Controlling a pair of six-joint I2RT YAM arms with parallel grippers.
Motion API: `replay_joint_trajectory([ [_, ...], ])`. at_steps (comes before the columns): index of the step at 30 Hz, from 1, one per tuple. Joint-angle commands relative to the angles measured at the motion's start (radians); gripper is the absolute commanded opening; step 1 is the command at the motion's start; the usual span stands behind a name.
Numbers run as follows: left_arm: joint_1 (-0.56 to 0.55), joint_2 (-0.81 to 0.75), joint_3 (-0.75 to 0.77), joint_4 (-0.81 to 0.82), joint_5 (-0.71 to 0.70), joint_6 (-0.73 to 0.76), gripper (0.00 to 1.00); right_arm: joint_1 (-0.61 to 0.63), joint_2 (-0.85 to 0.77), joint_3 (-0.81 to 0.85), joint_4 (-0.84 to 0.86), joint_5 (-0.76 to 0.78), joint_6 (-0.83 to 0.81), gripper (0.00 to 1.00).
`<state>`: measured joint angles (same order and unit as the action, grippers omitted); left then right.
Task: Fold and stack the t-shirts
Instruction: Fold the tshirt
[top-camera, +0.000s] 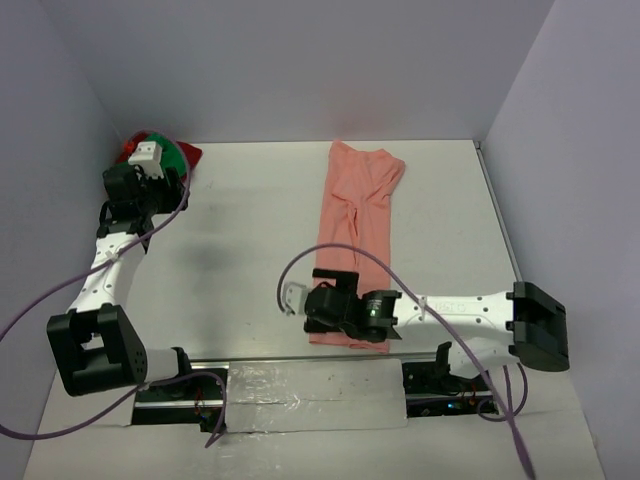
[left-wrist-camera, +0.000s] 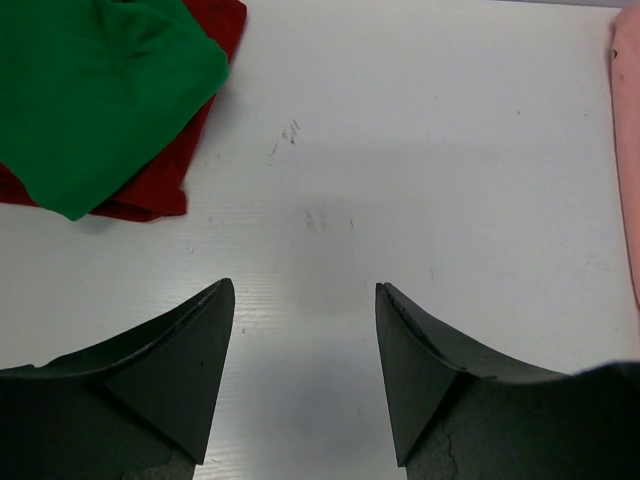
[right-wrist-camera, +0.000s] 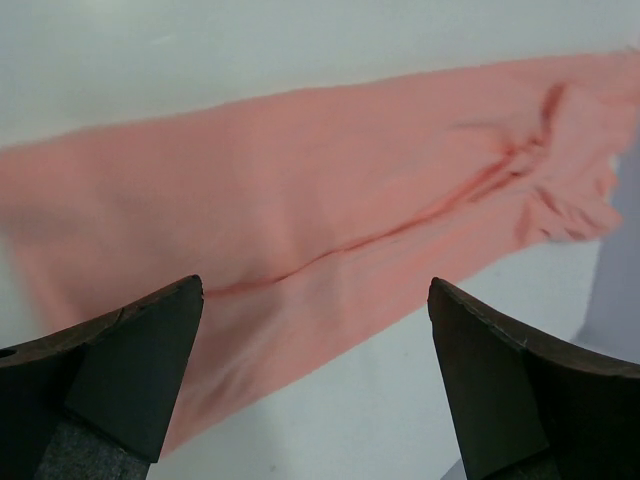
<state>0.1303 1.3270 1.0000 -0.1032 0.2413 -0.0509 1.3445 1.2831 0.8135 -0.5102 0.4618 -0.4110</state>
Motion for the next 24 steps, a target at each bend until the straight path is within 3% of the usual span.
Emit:
replay_joint_trajectory([
  [1,0.020,-0.066,-0.061,0.133,0.042,-0.001,0.67,-0.159,0.048,0.010,0.356,0.260,-0.031,1.00],
  [4,0.023,-0.100,-0.093,0.174,0.095,-0.006,0.66,-0.331,0.055,0.024,0.496,0.196,-0.020,1.00],
  [8,0.023,-0.094,-0.072,0.139,0.148,-0.006,0.65,-0.430,0.009,0.044,0.504,0.087,-0.080,1.00],
  [11,0.022,-0.104,-0.087,0.148,0.159,-0.003,0.65,-0.459,0.012,0.136,0.322,-0.024,-0.011,1.00],
  [13,0.022,-0.110,-0.101,0.154,0.148,-0.004,0.65,-0.452,-0.013,0.132,0.233,-0.064,-0.027,1.00],
  [17,0.023,-0.112,-0.110,0.151,0.161,0.003,0.65,-0.296,-0.088,-0.008,0.239,0.038,-0.095,1.00],
  [24,0.023,-0.084,-0.086,0.125,0.164,0.016,0.64,-0.142,-0.048,0.022,-0.141,-0.115,0.004,1.00],
])
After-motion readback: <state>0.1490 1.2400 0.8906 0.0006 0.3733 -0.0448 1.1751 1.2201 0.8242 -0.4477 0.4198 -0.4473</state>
